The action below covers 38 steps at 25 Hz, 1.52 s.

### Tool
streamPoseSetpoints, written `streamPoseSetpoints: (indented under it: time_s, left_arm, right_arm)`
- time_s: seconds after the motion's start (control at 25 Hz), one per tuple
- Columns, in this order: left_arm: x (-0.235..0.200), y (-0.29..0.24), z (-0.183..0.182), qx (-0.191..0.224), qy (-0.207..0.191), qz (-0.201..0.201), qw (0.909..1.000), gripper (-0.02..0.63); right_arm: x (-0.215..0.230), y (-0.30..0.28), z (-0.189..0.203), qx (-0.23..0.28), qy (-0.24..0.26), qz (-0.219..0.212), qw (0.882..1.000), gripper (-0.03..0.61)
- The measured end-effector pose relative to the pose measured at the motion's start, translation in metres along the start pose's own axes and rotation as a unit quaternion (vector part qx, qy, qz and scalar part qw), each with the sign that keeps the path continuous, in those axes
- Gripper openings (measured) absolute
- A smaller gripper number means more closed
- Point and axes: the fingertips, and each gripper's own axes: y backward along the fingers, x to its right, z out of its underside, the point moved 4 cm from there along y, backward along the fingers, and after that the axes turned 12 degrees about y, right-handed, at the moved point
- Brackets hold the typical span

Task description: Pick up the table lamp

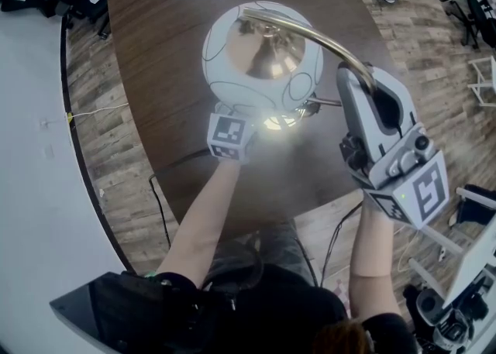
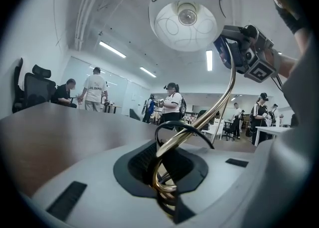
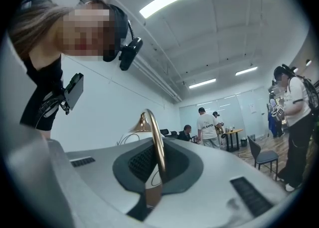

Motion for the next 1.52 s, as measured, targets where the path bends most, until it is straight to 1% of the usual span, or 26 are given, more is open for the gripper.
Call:
streamPoseSetpoints:
  time_s: [0.08, 0.2, 0.32, 0.92, 1.16, 1.52]
  left_arm:
    - [0.001, 0.001, 0.000, 0.001, 0.004, 0.000, 1.0000, 0.035]
    - [0.001, 0.001, -0.001, 0.000, -0.003, -0.003, 1.0000, 0.035]
    - [0.001, 0.002, -0.002, 0.002, -0.008, -0.007, 0.9999, 0.034]
    - [0.004, 0.002, -0.004, 0.003, -0.014, -0.013, 0.9998, 0.032]
    - [0.004, 0.000, -0.012, -0.002, -0.018, -0.015, 0.9997, 0.032]
    - [0.007, 0.005, -0.024, -0.007, -0.023, -0.014, 0.9996, 0.031]
  right_arm:
    - [-0.001, 0.000, -0.003, 0.005, 0.000, -0.002, 1.000, 0.000]
    - [-0.001, 0.000, -0.006, 0.020, -0.009, -0.005, 1.000, 0.000]
    - [0.000, 0.000, -0.007, 0.026, -0.007, -0.002, 1.000, 0.000]
    - [0.004, 0.001, -0.013, 0.036, -0.008, -0.003, 0.999, 0.000]
    - [0.011, -0.002, -0.020, 0.038, -0.013, -0.001, 0.999, 0.000]
    - [0.011, -0.006, -0.033, 0.034, -0.024, -0.016, 0.999, 0.000]
